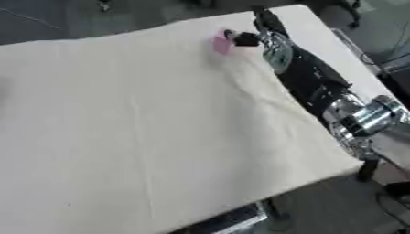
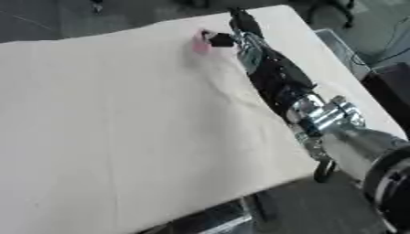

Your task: Pick up the objects with one hand, pass them to the other hand, and then place them into the box on the other side of the table.

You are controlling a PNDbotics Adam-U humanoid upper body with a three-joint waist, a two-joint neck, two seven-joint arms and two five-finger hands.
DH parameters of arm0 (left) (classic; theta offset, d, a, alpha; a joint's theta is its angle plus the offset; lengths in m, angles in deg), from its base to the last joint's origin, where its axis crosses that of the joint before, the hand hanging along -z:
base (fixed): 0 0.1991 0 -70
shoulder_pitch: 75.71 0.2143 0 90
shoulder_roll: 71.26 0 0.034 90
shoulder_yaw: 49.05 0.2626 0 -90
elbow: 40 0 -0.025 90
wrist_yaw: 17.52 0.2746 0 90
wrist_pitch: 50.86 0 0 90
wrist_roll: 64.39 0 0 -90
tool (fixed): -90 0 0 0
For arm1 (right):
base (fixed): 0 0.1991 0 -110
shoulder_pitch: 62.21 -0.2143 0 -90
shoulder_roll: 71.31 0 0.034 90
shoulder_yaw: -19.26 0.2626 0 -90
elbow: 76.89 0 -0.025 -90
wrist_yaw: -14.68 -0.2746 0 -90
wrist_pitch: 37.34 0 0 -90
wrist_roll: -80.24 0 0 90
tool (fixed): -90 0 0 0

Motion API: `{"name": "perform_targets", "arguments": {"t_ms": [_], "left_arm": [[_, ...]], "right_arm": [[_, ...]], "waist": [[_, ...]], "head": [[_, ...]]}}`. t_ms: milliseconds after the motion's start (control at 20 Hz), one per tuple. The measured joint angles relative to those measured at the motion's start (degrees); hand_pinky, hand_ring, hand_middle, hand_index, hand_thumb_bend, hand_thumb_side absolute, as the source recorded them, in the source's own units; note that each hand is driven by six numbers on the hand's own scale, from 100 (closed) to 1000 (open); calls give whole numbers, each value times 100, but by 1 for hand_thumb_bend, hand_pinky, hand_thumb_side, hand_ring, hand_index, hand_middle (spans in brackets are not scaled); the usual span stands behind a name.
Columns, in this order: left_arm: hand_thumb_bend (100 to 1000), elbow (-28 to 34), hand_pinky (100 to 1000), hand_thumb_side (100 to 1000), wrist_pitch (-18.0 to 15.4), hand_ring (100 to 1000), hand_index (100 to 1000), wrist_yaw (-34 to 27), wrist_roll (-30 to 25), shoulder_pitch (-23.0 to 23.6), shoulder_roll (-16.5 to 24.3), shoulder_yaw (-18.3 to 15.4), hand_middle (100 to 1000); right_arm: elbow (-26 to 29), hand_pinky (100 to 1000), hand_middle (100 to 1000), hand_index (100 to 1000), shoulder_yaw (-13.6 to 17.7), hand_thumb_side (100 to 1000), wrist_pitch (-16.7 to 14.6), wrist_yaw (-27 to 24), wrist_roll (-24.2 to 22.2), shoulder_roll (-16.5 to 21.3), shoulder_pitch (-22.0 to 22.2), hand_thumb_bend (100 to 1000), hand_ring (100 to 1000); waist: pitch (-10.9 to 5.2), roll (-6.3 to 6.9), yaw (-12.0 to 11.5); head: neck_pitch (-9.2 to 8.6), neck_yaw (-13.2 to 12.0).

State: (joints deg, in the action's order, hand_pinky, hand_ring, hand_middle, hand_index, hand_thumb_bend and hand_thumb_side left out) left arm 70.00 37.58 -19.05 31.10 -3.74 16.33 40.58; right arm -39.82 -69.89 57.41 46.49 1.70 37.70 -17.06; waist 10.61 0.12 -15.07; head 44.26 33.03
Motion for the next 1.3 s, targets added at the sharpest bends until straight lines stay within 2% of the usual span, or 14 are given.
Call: {"name": "perform_targets", "arguments": {"t_ms": [950,1300], "left_arm": [[496,0,694,684,32,707,805,10,-70,-19,-115,43,700],[492,-1,693,687,44,708,806,7,-81,-36,-148,46,700]], "right_arm": [[-48,855,890,937,-21,554,-196,-218,-168,-51,-65,407,898],[-45,853,886,941,-22,623,-309,-343,-340,-95,-73,426,896]], "waist": [[218,-127,-187],[226,-127,-188]], "head": [[0,16],[0,40]]}}
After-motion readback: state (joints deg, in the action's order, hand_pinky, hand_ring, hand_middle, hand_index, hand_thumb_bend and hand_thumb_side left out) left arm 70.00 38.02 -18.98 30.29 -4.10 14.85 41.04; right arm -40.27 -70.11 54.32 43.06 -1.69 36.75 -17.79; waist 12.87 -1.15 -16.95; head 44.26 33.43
